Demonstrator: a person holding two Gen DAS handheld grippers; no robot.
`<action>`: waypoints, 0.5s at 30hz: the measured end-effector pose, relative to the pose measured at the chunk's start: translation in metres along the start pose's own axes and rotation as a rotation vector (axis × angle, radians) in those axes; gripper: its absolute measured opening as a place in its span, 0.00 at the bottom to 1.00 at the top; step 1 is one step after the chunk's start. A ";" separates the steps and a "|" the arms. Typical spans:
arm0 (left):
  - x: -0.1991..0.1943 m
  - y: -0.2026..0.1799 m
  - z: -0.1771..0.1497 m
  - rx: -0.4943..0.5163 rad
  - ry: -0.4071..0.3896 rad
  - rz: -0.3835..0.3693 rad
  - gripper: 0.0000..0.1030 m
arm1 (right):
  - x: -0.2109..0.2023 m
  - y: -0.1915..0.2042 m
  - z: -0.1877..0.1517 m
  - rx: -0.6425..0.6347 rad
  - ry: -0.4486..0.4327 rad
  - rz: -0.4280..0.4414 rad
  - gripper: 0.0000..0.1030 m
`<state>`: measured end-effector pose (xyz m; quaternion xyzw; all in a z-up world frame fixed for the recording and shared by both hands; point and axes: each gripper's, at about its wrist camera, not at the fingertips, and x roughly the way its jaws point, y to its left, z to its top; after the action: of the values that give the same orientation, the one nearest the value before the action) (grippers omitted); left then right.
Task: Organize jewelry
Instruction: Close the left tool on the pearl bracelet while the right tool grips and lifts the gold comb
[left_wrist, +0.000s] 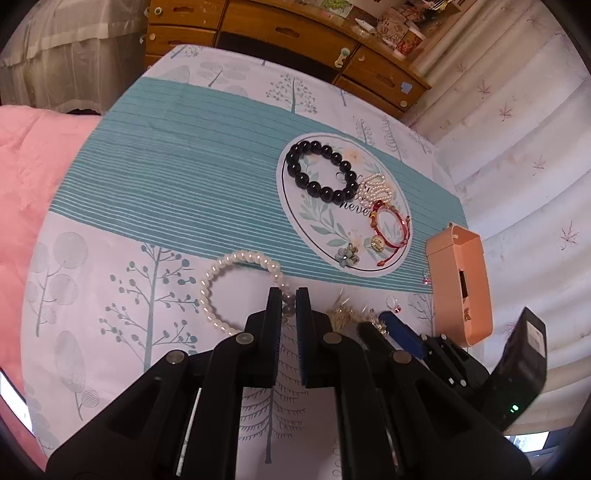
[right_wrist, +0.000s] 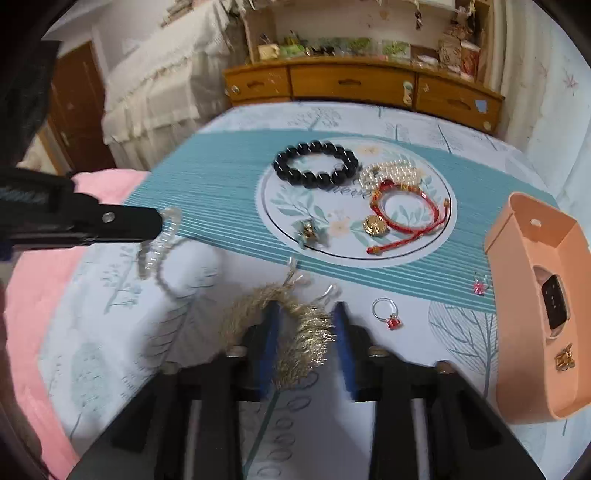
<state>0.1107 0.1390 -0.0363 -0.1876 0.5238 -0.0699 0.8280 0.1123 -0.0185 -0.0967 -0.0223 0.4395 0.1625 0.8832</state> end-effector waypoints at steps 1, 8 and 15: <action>-0.003 -0.002 0.000 0.007 -0.007 -0.001 0.05 | -0.006 0.000 -0.001 -0.003 -0.018 0.009 0.16; -0.021 -0.023 -0.002 0.045 -0.036 -0.016 0.05 | -0.038 -0.004 -0.003 -0.006 -0.081 0.027 0.08; -0.037 -0.053 -0.003 0.093 -0.066 -0.046 0.05 | -0.072 -0.018 0.001 0.010 -0.140 0.062 0.01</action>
<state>0.0963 0.1010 0.0143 -0.1632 0.4879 -0.1070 0.8508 0.0778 -0.0546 -0.0413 0.0071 0.3779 0.1888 0.9064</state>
